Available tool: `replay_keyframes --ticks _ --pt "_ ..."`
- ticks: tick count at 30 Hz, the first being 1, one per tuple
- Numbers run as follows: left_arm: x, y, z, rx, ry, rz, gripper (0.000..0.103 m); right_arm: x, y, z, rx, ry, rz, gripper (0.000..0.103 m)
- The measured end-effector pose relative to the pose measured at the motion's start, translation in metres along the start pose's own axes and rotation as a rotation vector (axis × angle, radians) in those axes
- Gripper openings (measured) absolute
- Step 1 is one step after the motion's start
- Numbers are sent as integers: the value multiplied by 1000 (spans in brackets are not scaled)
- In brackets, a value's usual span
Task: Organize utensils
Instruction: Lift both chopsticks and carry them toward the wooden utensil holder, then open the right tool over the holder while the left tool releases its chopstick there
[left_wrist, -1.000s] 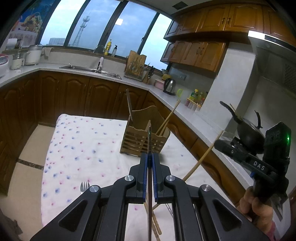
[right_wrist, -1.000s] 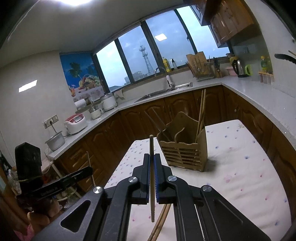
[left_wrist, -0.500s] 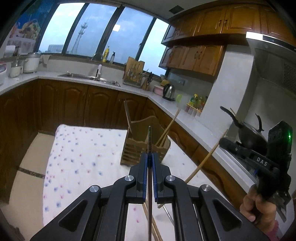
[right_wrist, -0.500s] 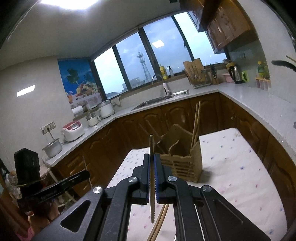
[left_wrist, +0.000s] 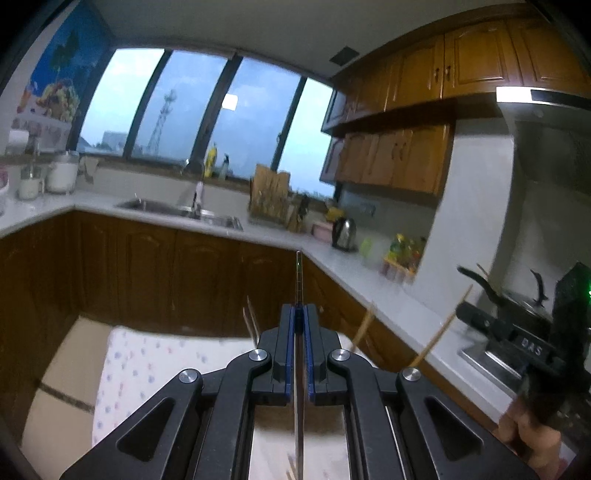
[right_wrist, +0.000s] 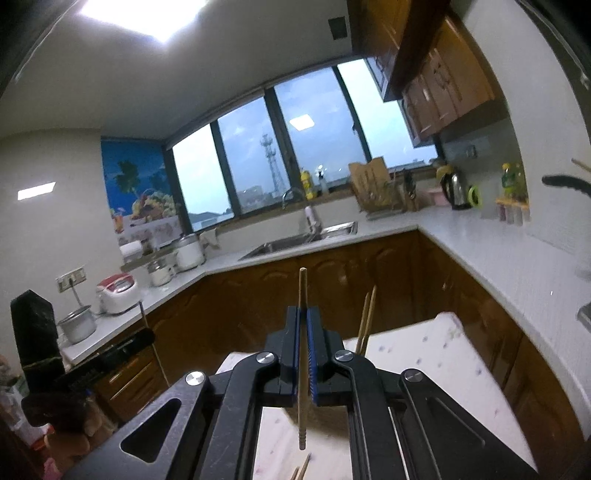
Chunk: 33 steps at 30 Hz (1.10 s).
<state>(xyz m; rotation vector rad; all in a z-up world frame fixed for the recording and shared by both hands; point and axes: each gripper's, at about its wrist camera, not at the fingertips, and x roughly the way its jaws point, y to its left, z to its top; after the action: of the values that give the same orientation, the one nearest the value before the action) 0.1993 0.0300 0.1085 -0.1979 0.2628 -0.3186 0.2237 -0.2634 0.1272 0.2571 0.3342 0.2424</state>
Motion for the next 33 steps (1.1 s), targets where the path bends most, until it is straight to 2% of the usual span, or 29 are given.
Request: replay_keyframes --ticks 9,12,18,24,28,33 --pt "76 -11 2 30 -112 61 3 37 -22 24 -1 -55 -56 4" --pt "102 -18 -9 37 -147 83 3 48 -29 25 -7 -65 -72 4" --pt "137 -23 -38 15 -167 104 3 68 -37 16 -4 -63 -87 3" --pt "165 -27 -69 32 -142 125 3 82 -41 -5 -8 -45 -103 3" --pt "174 -30 -88 48 -94 123 3 89 -46 -21 8 -9 -103 3" --pt "176 -29 -93 59 -28 120 3 93 -50 -40 36 37 -104 3"
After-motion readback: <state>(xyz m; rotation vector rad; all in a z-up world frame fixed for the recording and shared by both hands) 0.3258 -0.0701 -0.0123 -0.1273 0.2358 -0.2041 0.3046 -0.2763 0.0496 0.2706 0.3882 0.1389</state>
